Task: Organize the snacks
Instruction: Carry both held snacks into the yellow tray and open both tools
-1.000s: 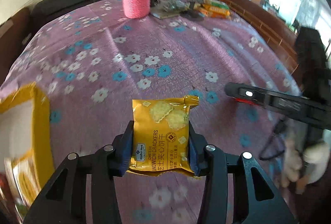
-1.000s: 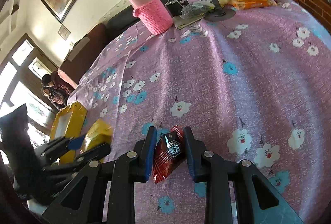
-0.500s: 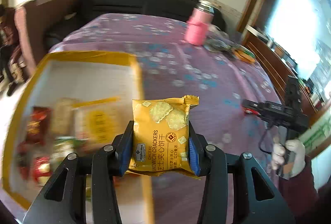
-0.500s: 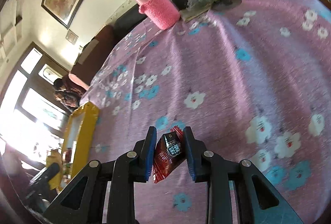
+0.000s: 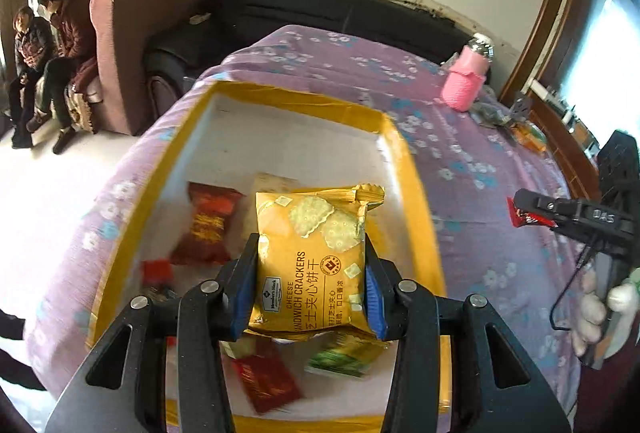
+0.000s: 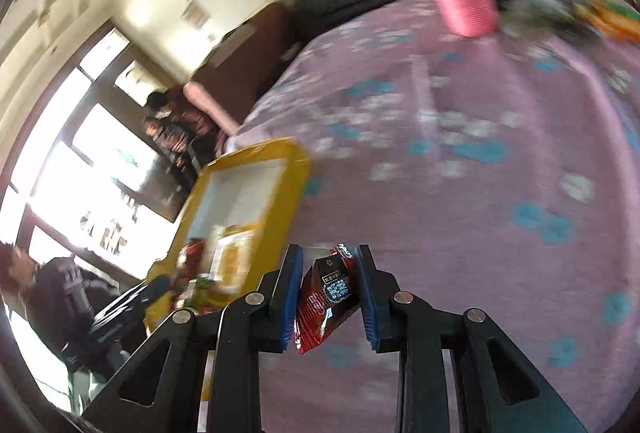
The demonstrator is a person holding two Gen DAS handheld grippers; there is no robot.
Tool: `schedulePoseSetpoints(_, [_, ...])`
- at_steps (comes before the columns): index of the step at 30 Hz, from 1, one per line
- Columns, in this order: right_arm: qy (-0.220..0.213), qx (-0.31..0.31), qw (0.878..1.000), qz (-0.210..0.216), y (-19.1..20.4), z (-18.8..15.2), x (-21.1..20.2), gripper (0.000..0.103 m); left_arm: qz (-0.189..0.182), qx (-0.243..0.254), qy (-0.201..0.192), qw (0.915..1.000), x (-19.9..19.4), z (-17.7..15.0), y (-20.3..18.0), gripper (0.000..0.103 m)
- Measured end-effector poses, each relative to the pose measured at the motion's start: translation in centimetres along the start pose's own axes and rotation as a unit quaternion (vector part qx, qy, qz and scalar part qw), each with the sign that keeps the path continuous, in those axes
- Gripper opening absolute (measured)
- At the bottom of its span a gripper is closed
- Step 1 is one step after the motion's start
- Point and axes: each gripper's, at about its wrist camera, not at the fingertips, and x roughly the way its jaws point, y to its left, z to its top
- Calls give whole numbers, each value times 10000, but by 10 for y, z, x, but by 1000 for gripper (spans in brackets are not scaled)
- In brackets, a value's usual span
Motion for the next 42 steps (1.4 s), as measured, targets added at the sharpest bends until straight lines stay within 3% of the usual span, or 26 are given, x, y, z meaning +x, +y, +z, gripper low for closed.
schedulePoseSetpoints(6, [412,-513,9977,176,70,1,52,27,186,-21,210,9996,21,23,27,43])
schedulePoseSetpoints(14, [749,-992,9922,99,130,6,112,27,204,-315,559,9977,55,44,46,43])
schedulePoseSetpoints(18, [809,-1174,9897,-105,141,19,133,27,209,-416,586,9972,63,49,52,44])
schedulePoseSetpoints(27, [918,-1007,9902,-296,139,31,170,34,61,-520,355,9980,49,45,55,57])
schedulePoseSetpoints(33, [885,-835,9925,-90,135,27,164,38,210,-519,16,9984,18,36,50,60])
schedulePoseSetpoints(38, [521,-1023,9933,-144,137,15,121,48,757,-395,-471,9952,-14,17,27,76])
schedulePoseSetpoints(42, [189,-1188,9922,-321,127,-11,78,49,823,-276,-658,9940,-32,2,-2,77])
